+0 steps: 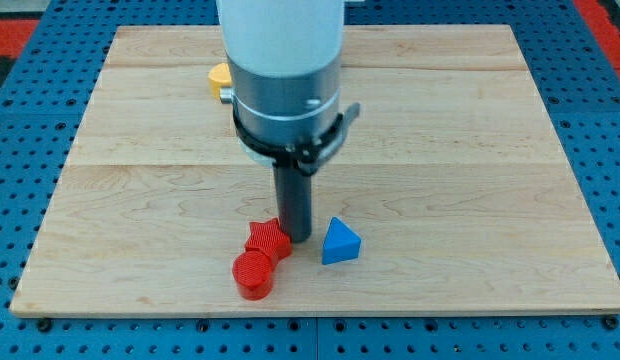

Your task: Move the blue triangle towards the left

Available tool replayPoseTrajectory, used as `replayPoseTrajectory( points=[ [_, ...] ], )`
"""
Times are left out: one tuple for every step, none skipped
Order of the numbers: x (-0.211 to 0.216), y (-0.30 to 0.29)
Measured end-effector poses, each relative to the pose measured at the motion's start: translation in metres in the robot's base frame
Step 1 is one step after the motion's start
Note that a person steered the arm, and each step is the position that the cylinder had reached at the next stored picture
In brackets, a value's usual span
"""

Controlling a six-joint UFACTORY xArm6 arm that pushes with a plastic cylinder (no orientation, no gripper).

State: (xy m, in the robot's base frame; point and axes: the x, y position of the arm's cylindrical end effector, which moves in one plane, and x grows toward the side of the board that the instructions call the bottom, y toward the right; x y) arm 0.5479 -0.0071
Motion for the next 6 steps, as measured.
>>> replayPoseTrajectory(
  points=[
    [0.005, 0.055],
    [0.006, 0.107],
    [0.014, 0.08],
    [0.041, 0.121],
    [0.034, 0.146],
    [0.062, 0.149]
  ],
)
